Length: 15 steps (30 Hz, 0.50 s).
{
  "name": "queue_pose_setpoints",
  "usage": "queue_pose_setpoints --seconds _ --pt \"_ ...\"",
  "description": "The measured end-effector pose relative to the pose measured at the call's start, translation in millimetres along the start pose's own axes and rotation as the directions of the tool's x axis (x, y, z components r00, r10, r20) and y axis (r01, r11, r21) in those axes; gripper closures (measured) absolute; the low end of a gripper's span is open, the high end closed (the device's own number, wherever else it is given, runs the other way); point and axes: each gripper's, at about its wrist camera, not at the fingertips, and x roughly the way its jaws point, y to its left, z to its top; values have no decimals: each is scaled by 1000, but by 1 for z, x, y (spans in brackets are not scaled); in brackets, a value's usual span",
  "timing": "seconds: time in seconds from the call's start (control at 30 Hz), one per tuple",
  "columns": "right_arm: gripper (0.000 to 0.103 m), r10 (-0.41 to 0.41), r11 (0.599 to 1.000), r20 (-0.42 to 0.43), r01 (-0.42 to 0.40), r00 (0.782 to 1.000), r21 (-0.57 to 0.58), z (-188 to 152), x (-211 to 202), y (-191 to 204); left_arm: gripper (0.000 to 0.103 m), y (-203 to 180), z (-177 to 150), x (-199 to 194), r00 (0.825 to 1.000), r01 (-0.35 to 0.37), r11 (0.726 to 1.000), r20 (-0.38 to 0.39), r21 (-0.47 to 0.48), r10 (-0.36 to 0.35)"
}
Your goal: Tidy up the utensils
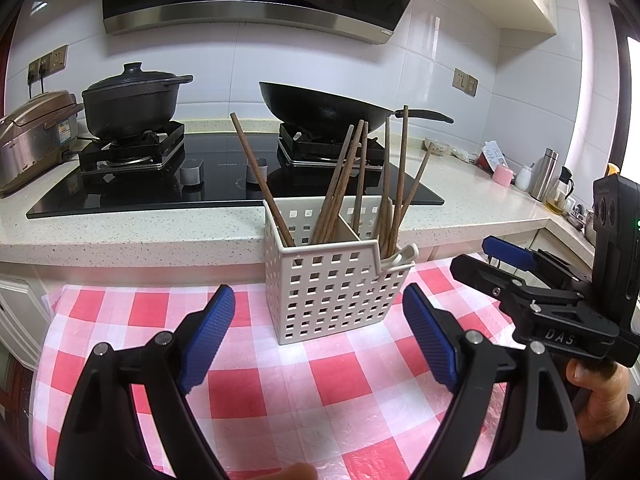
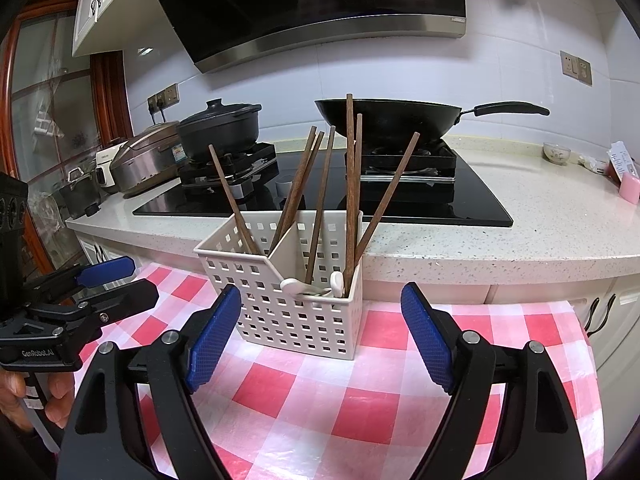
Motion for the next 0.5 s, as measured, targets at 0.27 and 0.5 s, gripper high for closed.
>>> queue_pose_setpoints --seconds 0.27,0.5 --pt "26 0 1000 0 0 1000 1 0 0 0 20 0 0 0 1000 1 1000 1 -1 -1" --pt "26 3 1000 -2 -3 1000 -3 0 1 1 17 -1 -1 -1 1000 7 1000 1 0 -7"
